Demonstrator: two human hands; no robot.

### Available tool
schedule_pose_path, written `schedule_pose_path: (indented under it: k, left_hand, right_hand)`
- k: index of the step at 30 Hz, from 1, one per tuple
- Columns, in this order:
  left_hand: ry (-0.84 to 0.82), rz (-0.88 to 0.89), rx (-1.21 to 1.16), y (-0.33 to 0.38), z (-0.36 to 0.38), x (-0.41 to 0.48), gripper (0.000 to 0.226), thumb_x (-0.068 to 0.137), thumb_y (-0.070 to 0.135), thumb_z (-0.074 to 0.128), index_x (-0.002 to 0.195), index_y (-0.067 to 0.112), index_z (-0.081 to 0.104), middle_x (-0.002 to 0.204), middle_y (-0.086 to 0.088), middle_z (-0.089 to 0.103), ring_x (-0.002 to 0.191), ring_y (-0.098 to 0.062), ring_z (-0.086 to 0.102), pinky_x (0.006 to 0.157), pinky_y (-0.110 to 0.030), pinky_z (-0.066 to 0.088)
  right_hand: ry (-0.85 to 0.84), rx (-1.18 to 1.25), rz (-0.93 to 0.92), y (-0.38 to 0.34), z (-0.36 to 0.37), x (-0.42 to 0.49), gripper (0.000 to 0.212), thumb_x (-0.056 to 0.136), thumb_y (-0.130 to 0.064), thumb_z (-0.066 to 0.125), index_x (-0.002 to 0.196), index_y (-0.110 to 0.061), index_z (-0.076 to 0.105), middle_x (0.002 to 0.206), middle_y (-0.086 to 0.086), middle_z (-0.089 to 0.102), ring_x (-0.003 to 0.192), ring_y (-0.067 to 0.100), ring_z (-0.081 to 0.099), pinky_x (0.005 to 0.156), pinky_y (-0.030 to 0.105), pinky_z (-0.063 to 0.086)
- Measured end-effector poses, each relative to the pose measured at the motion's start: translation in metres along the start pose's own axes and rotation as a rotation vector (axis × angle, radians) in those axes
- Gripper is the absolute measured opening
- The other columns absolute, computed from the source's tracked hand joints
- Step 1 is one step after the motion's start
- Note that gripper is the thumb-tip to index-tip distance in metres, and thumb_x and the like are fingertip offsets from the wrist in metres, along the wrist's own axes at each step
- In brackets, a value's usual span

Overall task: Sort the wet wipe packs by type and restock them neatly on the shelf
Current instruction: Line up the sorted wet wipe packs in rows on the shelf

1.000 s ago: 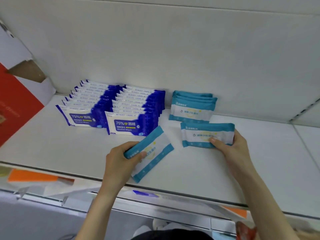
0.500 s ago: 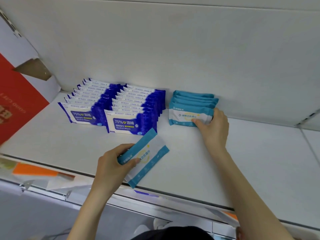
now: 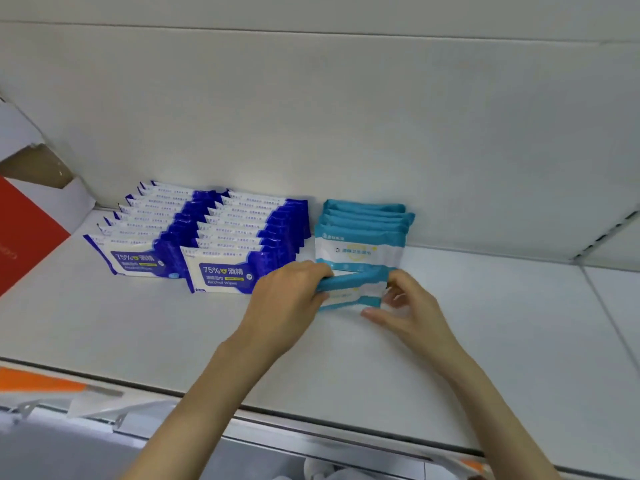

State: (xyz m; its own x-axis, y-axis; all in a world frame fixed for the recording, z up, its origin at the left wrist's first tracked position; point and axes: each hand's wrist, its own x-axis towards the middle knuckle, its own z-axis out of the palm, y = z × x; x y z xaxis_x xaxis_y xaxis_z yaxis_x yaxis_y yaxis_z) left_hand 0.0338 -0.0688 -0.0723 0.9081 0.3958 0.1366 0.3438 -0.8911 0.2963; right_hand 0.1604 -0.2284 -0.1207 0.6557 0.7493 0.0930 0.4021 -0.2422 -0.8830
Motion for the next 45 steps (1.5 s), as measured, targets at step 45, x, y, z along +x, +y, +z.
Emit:
schedule_pose_path:
  k: [45]
  left_hand:
    - [-0.206, 0.413, -0.603, 0.199, 0.1, -0.241, 0.048, 0.082, 0.054, 0.047, 0.119, 0.024, 0.056, 0.117, 0.013, 0.056, 0.113, -0.011, 0.05, 0.095, -0.028, 0.039]
  right_hand:
    - [0.787, -0.53, 0.637, -0.006, -0.055, -0.414, 0.047, 0.089, -0.047, 0.057, 0.132, -0.027, 0.051, 0.134, -0.008, 0.05, 0.129, 0.013, 0.038, 0.107, 0.037, 0.028]
